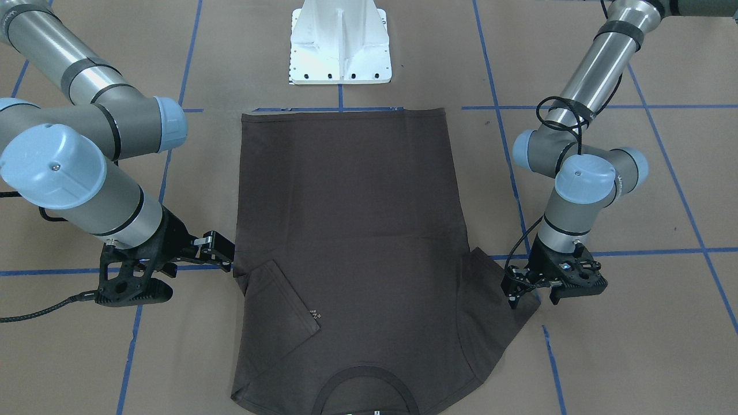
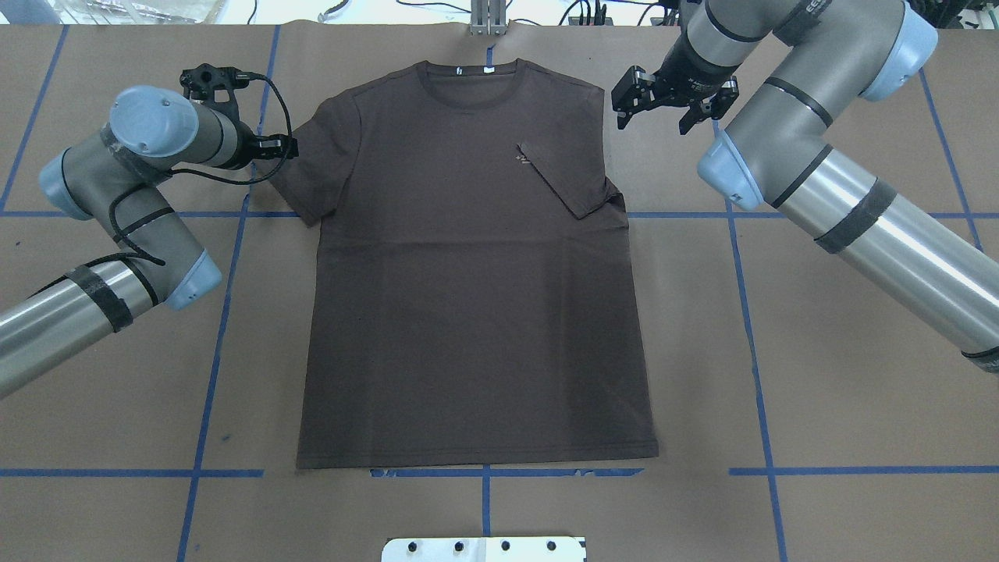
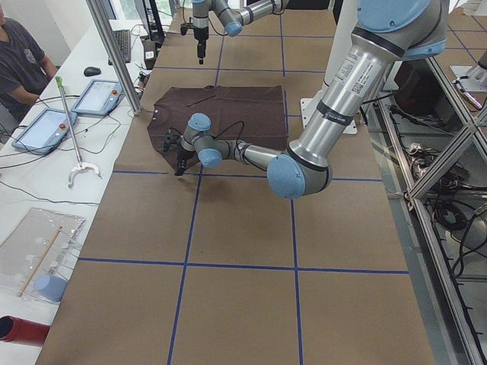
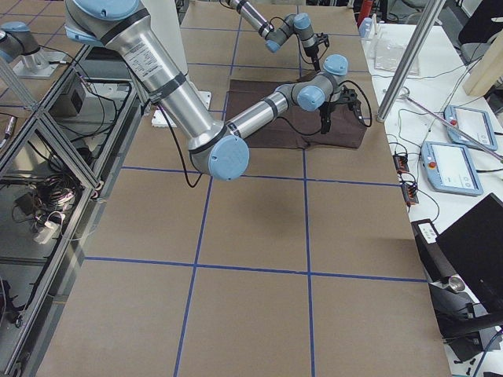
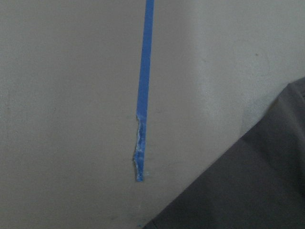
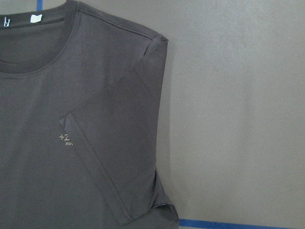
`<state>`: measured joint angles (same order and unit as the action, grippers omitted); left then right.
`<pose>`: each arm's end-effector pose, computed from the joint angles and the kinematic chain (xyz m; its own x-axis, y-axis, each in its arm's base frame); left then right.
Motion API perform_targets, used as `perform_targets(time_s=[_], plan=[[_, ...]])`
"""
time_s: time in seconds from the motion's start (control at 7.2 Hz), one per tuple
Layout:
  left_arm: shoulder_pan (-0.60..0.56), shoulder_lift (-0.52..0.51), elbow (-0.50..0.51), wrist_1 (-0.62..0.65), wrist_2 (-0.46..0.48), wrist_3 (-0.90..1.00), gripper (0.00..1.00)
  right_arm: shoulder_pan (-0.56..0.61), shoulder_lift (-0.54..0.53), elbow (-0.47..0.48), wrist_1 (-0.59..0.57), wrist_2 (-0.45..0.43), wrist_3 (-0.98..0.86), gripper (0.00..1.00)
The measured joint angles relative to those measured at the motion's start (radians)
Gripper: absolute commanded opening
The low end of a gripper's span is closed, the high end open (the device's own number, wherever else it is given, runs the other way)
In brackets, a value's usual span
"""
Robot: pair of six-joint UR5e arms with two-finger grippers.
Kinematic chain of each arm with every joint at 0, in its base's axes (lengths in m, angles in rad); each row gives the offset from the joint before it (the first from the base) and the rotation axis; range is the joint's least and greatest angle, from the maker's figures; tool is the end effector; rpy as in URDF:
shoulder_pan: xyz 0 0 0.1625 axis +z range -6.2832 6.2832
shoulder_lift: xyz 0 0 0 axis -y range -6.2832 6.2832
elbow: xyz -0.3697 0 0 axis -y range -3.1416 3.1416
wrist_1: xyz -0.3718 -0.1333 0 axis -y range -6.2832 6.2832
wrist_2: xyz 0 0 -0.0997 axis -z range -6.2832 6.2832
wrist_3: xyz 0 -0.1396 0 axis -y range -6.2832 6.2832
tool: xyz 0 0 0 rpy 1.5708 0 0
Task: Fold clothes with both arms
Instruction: 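Move the left gripper to the other sleeve of the shirt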
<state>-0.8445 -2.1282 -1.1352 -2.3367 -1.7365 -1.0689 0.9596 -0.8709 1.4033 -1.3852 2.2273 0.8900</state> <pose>0.4052 -0.6223 0.4406 0.6814 -0.0526 -0.7301 0.3703 0.8851 0.2819 -0.3659 -0.6060 0.2743 0.5991 -0.0138 0.8005 -0.0530 0.9970 0.0569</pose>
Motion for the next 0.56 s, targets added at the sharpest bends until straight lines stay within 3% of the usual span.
perform_targets(time_s=[0.42, 0.56], plan=[[0.003, -0.001, 0.011, 0.000, 0.000, 0.004, 0.09, -0.002, 0.001, -0.001, 0.000, 0.000, 0.003, 1.00], [0.002, -0.001, 0.009, 0.000, 0.000, 0.008, 0.00, -0.002, 0.002, 0.000, 0.000, 0.000, 0.004, 1.00]])
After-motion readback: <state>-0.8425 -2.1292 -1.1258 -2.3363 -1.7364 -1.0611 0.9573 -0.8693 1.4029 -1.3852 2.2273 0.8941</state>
